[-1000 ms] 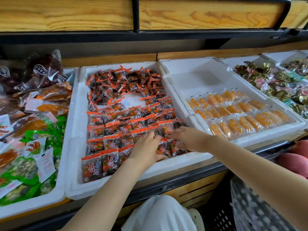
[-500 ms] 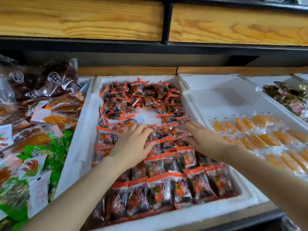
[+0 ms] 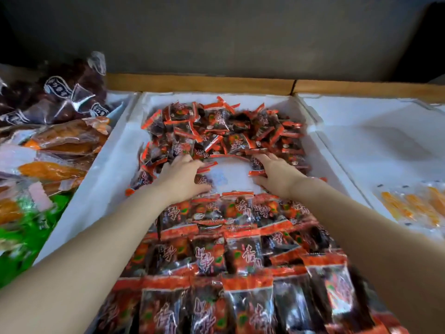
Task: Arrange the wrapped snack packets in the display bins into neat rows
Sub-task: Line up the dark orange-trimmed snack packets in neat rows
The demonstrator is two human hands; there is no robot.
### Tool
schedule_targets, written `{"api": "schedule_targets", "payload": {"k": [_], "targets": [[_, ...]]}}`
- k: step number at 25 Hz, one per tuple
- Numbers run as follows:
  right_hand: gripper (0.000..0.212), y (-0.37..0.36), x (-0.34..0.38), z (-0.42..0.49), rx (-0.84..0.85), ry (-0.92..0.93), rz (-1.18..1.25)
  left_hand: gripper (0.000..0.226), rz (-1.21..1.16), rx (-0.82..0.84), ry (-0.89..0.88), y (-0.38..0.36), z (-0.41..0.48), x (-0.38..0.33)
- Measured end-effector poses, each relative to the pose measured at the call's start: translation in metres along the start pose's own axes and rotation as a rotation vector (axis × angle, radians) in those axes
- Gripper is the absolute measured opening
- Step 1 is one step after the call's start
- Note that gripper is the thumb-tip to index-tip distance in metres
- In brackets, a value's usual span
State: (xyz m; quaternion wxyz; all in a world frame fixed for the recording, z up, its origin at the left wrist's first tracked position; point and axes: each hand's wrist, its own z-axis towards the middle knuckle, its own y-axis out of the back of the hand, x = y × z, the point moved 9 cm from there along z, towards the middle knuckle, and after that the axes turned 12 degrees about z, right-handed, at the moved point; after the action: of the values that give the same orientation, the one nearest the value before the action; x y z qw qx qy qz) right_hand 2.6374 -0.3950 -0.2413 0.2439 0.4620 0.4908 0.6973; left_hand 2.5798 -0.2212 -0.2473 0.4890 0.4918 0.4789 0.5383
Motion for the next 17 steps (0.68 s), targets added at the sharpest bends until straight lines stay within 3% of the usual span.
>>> {"api": "schedule_targets", "payload": {"k": [3,6,7,10,13,15,17], "targets": [[0.066,-0.002,0.002,0.009,-0.007,0.004,-0.097,0.082,-0.075,0.090,0.040,-0.007,0.013,0.004],[0.053,-0.002,0.013,0.005,0.022,0.086,-0.240,0.048,-0.106,0.115,0.027,-0.003,0.017,0.003],[0.047,0.000,0.017,0.003,0.020,0.107,-0.256,0.049,-0.132,0.095,0.014,0.001,0.015,0.001],[0.038,0.013,0.022,0.000,-0.042,0.105,-0.224,0.042,-0.284,-0.142,0.019,0.026,0.006,-0.003],[0.036,0.041,0.031,-0.006,-0.223,0.103,0.007,0.026,-0.508,-0.456,0.097,0.062,-0.017,0.008],[0.032,0.059,0.050,-0.018,-0.360,0.177,0.210,0.020,-0.640,-0.562,0.149,0.076,-0.032,0.019],[0.028,0.067,0.082,-0.037,-0.442,0.304,0.341,0.014,-0.945,-0.559,0.264,0.073,-0.048,0.032]]}}
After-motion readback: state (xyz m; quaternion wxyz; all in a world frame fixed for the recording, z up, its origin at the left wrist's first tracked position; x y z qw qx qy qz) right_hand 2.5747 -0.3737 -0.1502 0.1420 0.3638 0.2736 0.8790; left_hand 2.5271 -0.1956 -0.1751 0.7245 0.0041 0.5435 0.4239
